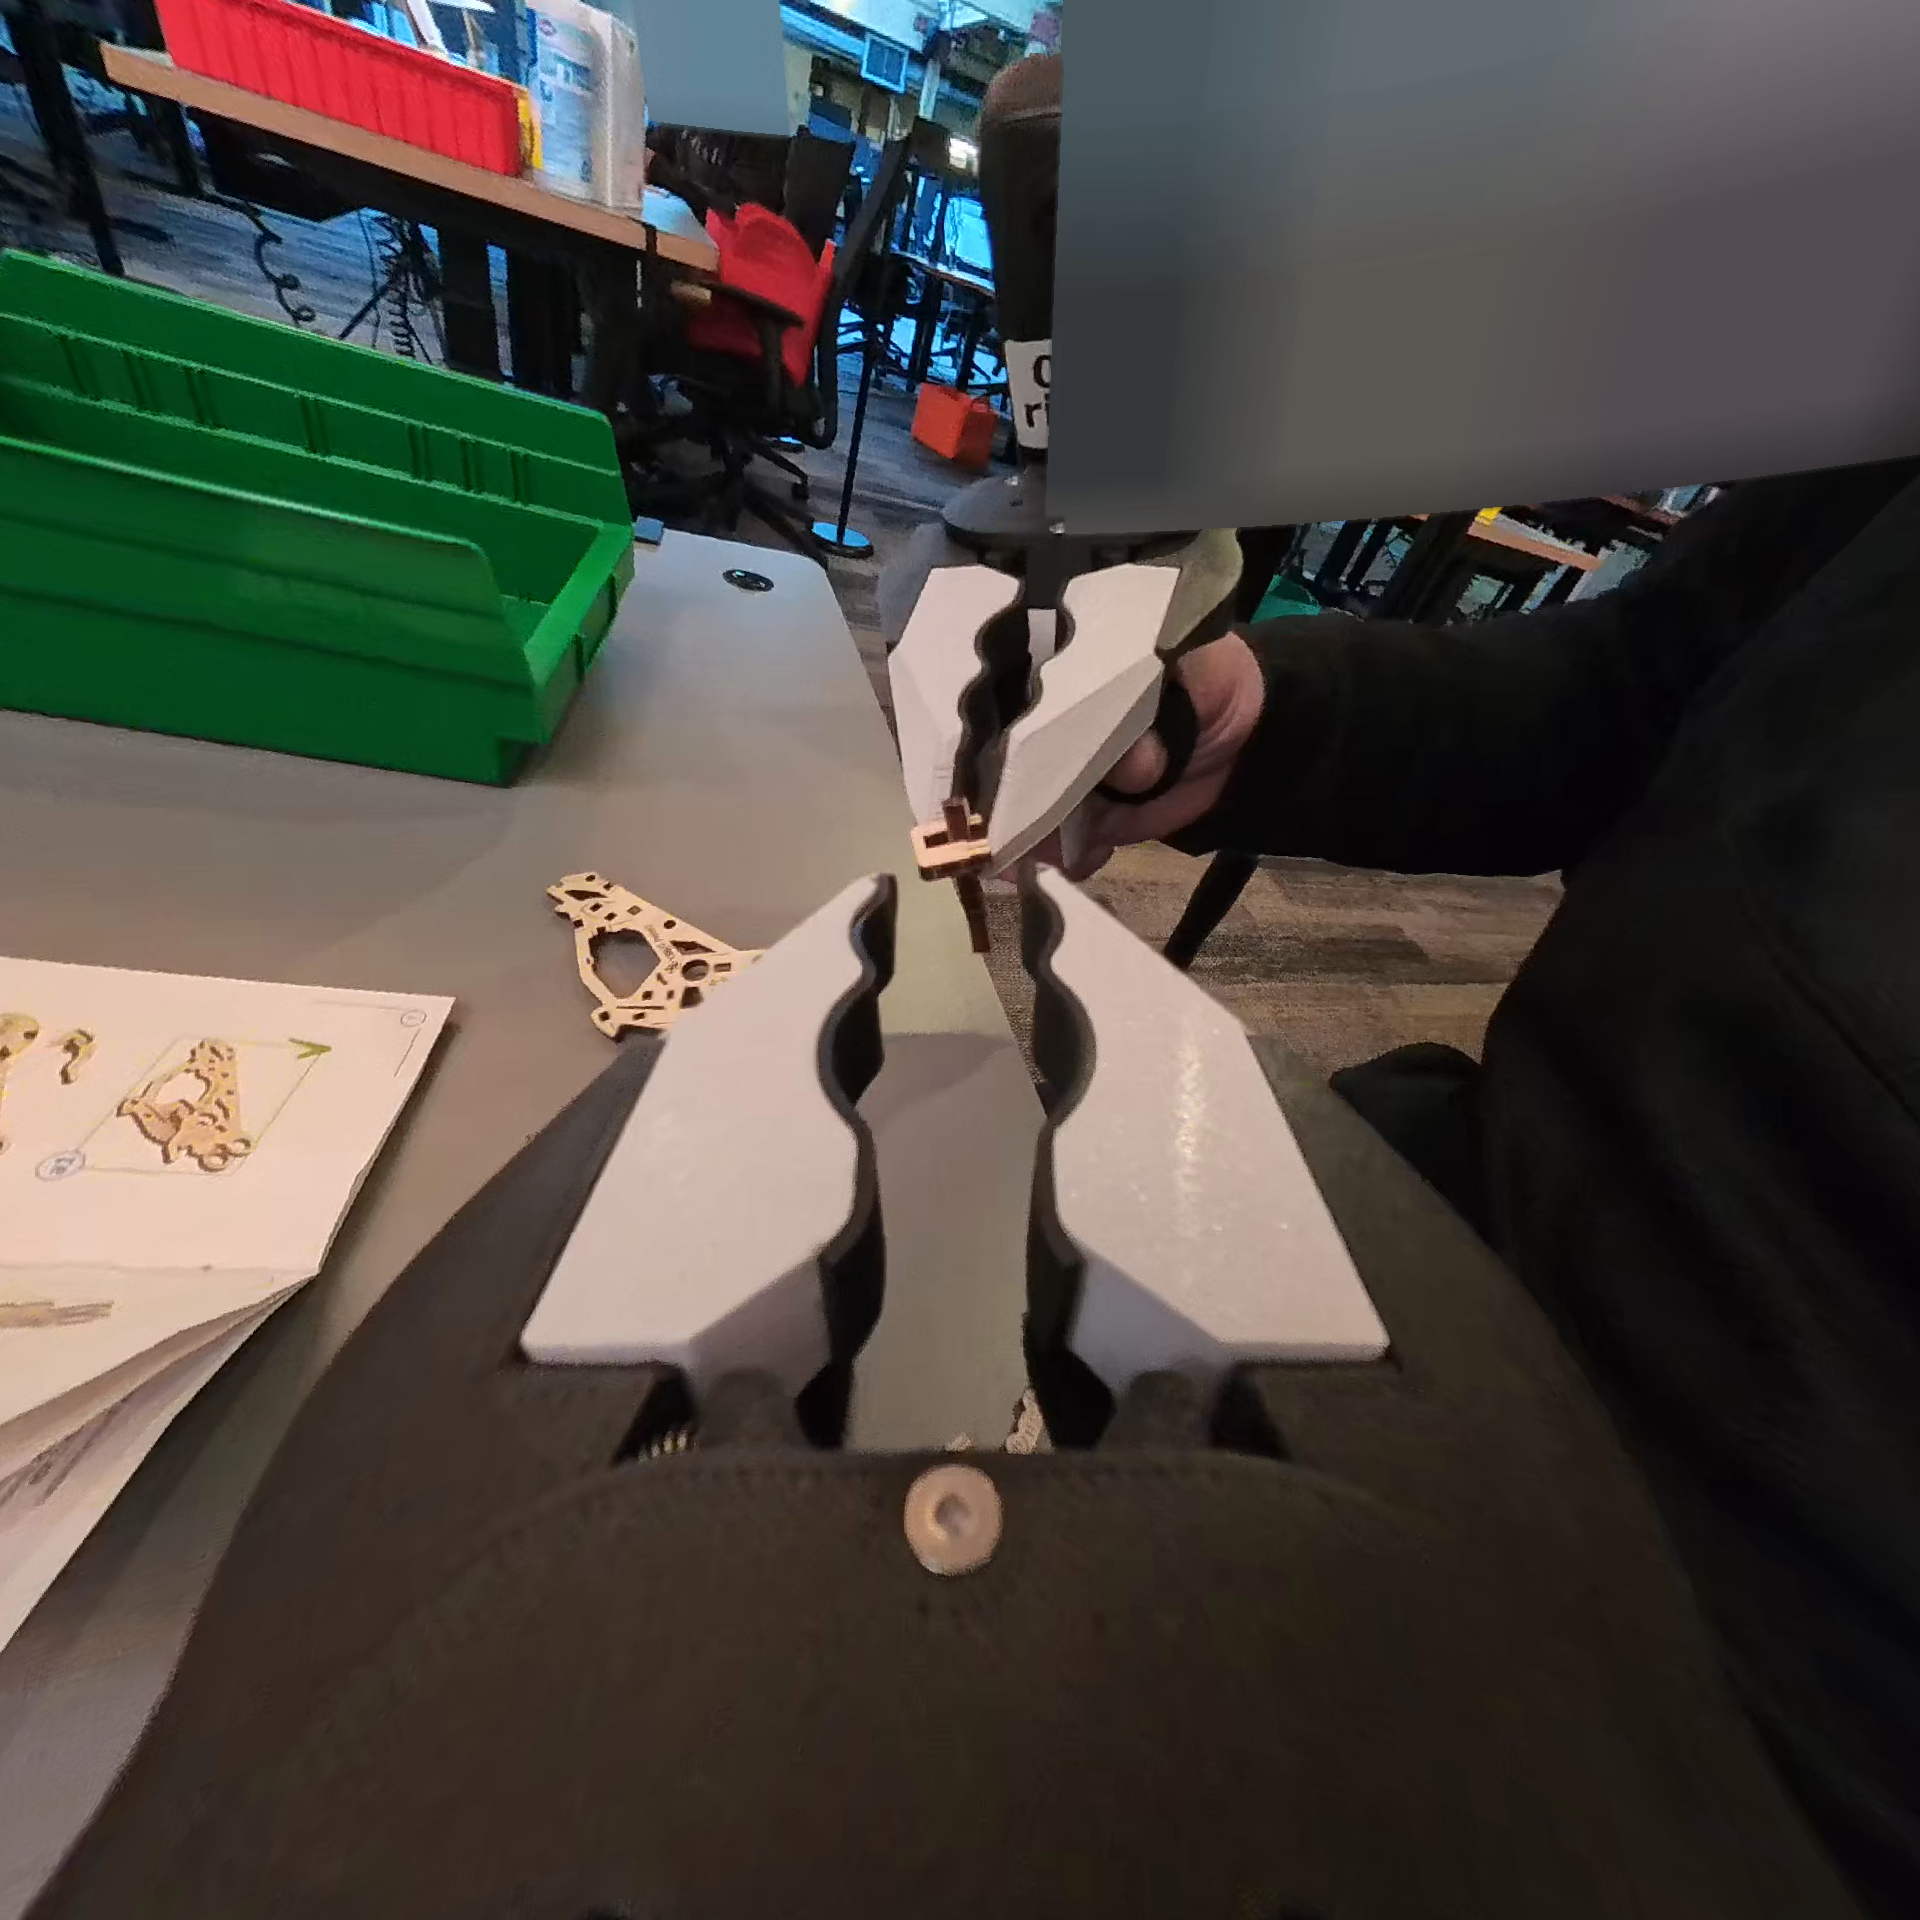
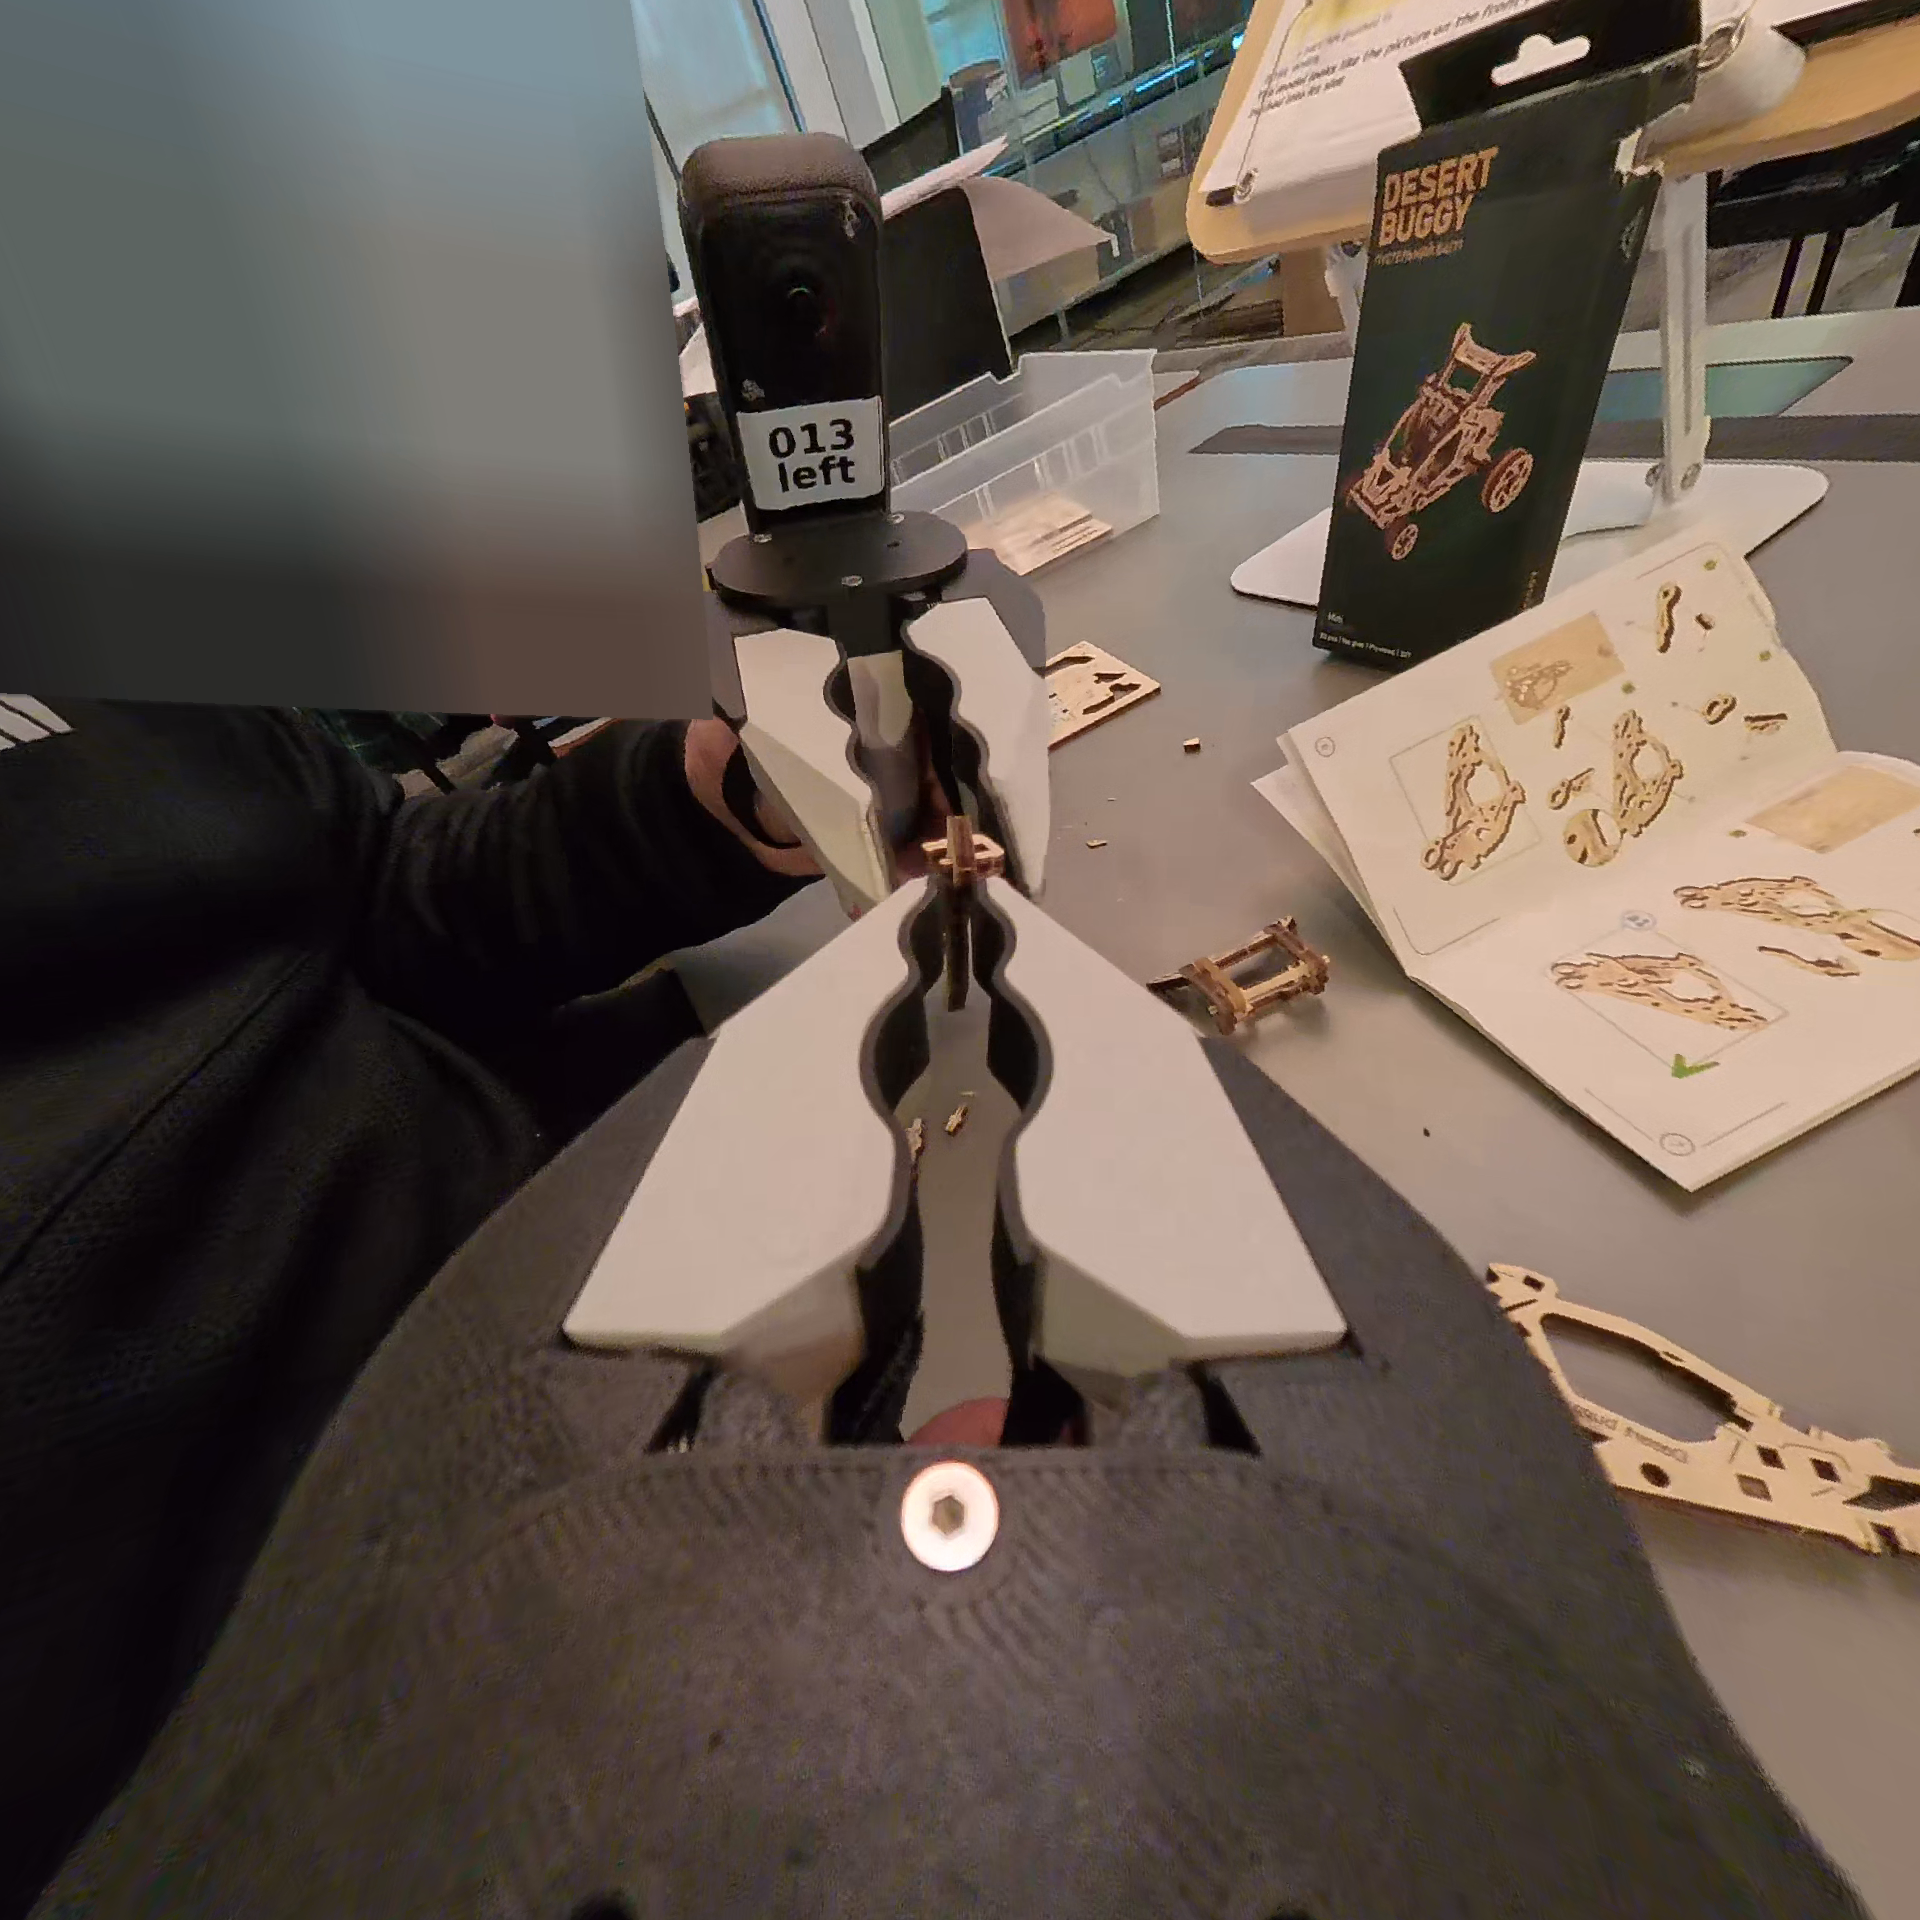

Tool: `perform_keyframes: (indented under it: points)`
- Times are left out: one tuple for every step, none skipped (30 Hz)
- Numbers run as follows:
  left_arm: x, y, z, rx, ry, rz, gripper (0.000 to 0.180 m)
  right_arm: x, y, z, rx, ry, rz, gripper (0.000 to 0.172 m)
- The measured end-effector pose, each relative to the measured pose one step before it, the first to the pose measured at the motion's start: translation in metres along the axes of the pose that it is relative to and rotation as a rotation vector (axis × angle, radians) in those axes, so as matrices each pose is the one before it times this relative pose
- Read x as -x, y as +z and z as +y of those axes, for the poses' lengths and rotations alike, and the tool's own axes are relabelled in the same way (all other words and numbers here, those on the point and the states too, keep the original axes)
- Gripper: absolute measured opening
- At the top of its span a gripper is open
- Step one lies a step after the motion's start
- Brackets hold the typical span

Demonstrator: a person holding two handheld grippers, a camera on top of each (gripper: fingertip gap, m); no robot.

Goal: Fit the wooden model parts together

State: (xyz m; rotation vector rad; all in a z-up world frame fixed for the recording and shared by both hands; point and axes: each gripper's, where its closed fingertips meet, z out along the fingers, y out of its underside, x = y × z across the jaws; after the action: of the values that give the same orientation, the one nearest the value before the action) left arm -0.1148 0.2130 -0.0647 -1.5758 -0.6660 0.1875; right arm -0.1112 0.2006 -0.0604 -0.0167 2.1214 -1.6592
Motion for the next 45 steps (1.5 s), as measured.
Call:
perform_keyframes:
  points:
    - [-0.00122,0.00017,-0.00148,-0.0051,0.0045,0.0072,0.018,0.00036,-0.00008,0.00013,0.0063,-0.0049,-0.0013,0.002]
    - [-0.00113,-0.00033,-0.00187,-0.0106,-0.0058,0.0105,0.015,0.00052,-0.00024,-0.00025,0.0025,-0.0044,-0.0030,0.002]
    - [-0.00100,-0.00015,-0.00102,-0.0075,-0.0096,0.0113,0.015,0.00083,-0.00046,-0.00060,-0.0018,-0.0015,-0.0051,0.002]
    - [-0.00022,-0.00029,-0.00045,-0.0048,-0.0028,0.0041,0.014,0.00041,-0.00029,-0.00010,0.0017,-0.0012,-0.0025,0.002]
    - [-0.00023,0.00003,0.00062,0.0021,0.0044,0.0005,0.014,0.00031,-0.00022,0.00039,0.0046,-0.0023,-0.0016,0.002]
    - [-0.00064,-0.00003,-0.00008,-0.0014,-0.0006,0.0043,0.014,0.00067,-0.00028,0.00011,0.0010,-0.0011,-0.0047,0.001]
    - [-0.00101,-0.00027,-0.00117,-0.0087,-0.0057,0.0080,0.013,0.00101,-0.00020,-0.00076,-0.0035,0.0017,-0.0070,0.001]
    - [-0.00056,-0.00060,-0.00181,-0.0131,-0.0016,0.0059,0.013,0.00080,-0.00032,-0.00084,-0.0031,0.0018,-0.0065,0.001]
    - [-0.00027,-0.00045,-0.00062,-0.0061,-0.0068,0.0069,0.013,0.00059,-0.00028,-0.00056,0.0001,-0.0016,-0.0047,0.001]
    - [-0.00071,-0.00036,-0.00150,-0.0120,-0.0097,0.0122,0.012,0.00056,-0.00026,-0.00073,-0.0004,-0.0022,-0.0046,0.001]
    - [-0.00046,-0.00052,-0.00140,-0.0118,-0.0096,0.0103,0.011,0.00067,-0.00020,-0.00093,-0.0008,-0.0005,-0.0051,0.001]
    - [-0.00052,0.00000,-0.00014,-0.0024,-0.0014,0.0059,0.011,0.00040,-0.00007,-0.00024,0.0052,-0.0023,-0.0031,0.001]
    - [-0.00005,0.00019,0.00055,0.0041,0.0070,-0.0005,0.011,0.00024,-0.00029,0.00027,0.0087,-0.0039,-0.0022,0.001]
    - [-0.00049,0.00033,-0.00055,-0.0018,0.0076,-0.0001,0.011,0.00045,-0.00043,-0.00032,0.0046,-0.0022,-0.0047,0.001]
    - [-0.00076,0.00024,-0.00103,-0.0060,-0.0025,0.0061,0.011,0.00080,-0.00063,-0.00069,0.0018,-0.0010,-0.0077,0.001]
    - [-0.00080,0.00040,-0.00001,-0.0012,-0.0027,0.0077,0.011,0.00064,-0.00055,-0.00008,0.0054,-0.0055,-0.0053,0.001]
    - [0.00003,0.00044,-0.00010,-0.0017,0.0063,-0.0004,0.011,0.00047,-0.00055,-0.00016,0.0045,-0.0057,-0.0057,0.001]
    - [-0.00181,0.00037,-0.00175,-0.0139,-0.0064,0.0149,0.011,0.00158,-0.00079,-0.00130,-0.0032,0.0022,-0.0167,0.001]
    - [-0.00203,0.00027,-0.00158,-0.0133,-0.0150,0.0208,0.011,0.00178,-0.00085,-0.00133,-0.0032,0.0028,-0.0183,0.001]
    - [0.00002,0.00015,0.00011,-0.0034,-0.0034,0.0056,0.011,0.00030,-0.00018,0.00030,0.0071,-0.0011,-0.0068,0.001]
    - [-0.00003,0.00008,0.00153,0.0069,0.0036,0.0039,0.011,0.00029,0.00003,0.00138,0.0156,-0.0011,-0.0056,0.001]
    - [-0.00185,0.00010,0.00122,0.0057,-0.0003,0.0157,0.011,0.00174,-0.00005,0.00110,0.0147,0.0013,-0.0159,0.001]
    - [-0.00119,-0.00001,-0.00008,-0.0014,-0.0102,0.0138,0.011,0.00111,-0.00015,0.00017,0.0074,0.0044,-0.0126,0.000]
    - [0.00087,-0.00006,0.00059,0.0043,0.0032,-0.0021,0.011,-0.00030,0.00013,0.00060,0.0073,0.0116,-0.0059,0.000]
    - [0.00000,0.00002,0.00190,0.0164,0.0137,-0.0001,0.011,0.00012,0.00032,0.00148,0.0122,0.0205,-0.0115,0.000]
    - [0.00008,0.00010,0.00153,0.0178,0.0240,-0.0070,0.011,0.00002,0.00008,0.00166,0.0138,0.0144,-0.0084,0.000]
    - [0.00080,0.00059,0.00162,0.0219,0.0284,-0.0165,0.011,-0.00071,-0.00006,0.00167,0.0171,-0.0026,0.0042,0.000]
    - [0.00012,0.00067,0.00235,0.0286,0.0242,-0.0101,0.011,-0.00046,-0.00021,0.00241,0.0257,-0.0070,0.0065,0.000]
    - [0.00043,0.00085,0.00309,0.0341,0.0221,-0.0094,0.010,-0.00085,0.00004,0.00269,0.0317,0.0025,0.0074,0.000]
    - [0.00168,0.00074,0.00284,0.0312,0.0255,-0.0169,0.011,-0.00115,-0.00004,0.00244,0.0310,0.0061,0.0077,0.001]
    - [-0.00129,0.00098,0.00176,0.0254,0.0184,0.0040,0.011,0.00059,-0.00021,0.00208,0.0296,0.0027,-0.0052,0.000]
    - [-0.00105,0.00136,0.00217,0.0295,0.0161,0.0024,0.011,0.00038,-0.00039,0.00236,0.0305,0.0047,-0.0071,0.001]
    - [0.00180,0.00132,0.00221,0.0296,0.0245,-0.0181,0.011,-0.00130,-0.00042,0.00228,0.0316,0.0030,0.0020,0.001]
    - [-0.00046,0.00145,0.00162,0.0234,0.0128,0.0023,0.011,0.00008,-0.00032,0.00208,0.0338,-0.0042,-0.0031,0.001]
    - [-0.00146,0.00110,0.00064,0.0141,0.0075,0.0112,0.011,0.00045,-0.00045,0.00162,0.0337,-0.0062,-0.0038,0.001]
    - [0.00259,0.00064,0.00030,0.0109,0.0095,-0.0151,0.010,-0.00187,-0.00085,0.00030,0.0279,-0.0146,0.0147,0.001]
    - [0.00159,0.00032,-0.00011,0.0075,0.0017,-0.0055,0.011,-0.00136,-0.00061,0.00022,0.0255,-0.0253,0.0163,0.001]
    - [-0.00098,0.00028,-0.00047,0.0030,-0.0037,0.0125,0.010,0.00015,-0.00045,-0.00004,0.0186,-0.0264,0.0089,0.000]
    - [0.00210,-0.00079,-0.00224,-0.0128,-0.0018,-0.0086,0.011,-0.00109,-0.00116,-0.00192,-0.0017,-0.0123,0.0112,0.001]
    - [0.00115,-0.00109,-0.00370,-0.0285,-0.0115,0.0006,0.011,0.00008,-0.00171,-0.00306,-0.0222,0.0067,-0.0058,0.001]
    - [-0.00260,-0.00077,-0.00398,-0.0360,-0.0283,0.0305,0.011,0.00224,-0.00143,-0.00293,-0.0340,0.0148,-0.0259,0.001]
    - [0.00072,-0.00053,-0.00295,-0.0345,-0.0233,0.0078,0.010,-0.00017,-0.00134,-0.00237,-0.0381,0.0222,-0.0148,0.001]
    - [0.00286,0.00014,-0.00035,-0.0176,-0.0061,-0.0102,0.010,-0.00129,-0.00069,-0.00104,-0.0327,0.0337,-0.0098,0.000]
    - [-0.00237,0.00046,0.00059,-0.0063,0.0015,0.0202,0.010,0.00164,0.00025,0.00050,-0.0216,0.0280,-0.0251,0.001]
    - [-0.00216,0.00010,-0.00012,-0.0067,0.0009,0.0182,0.010,0.00193,0.00028,0.00036,-0.0190,0.0107,-0.0197,0.001]
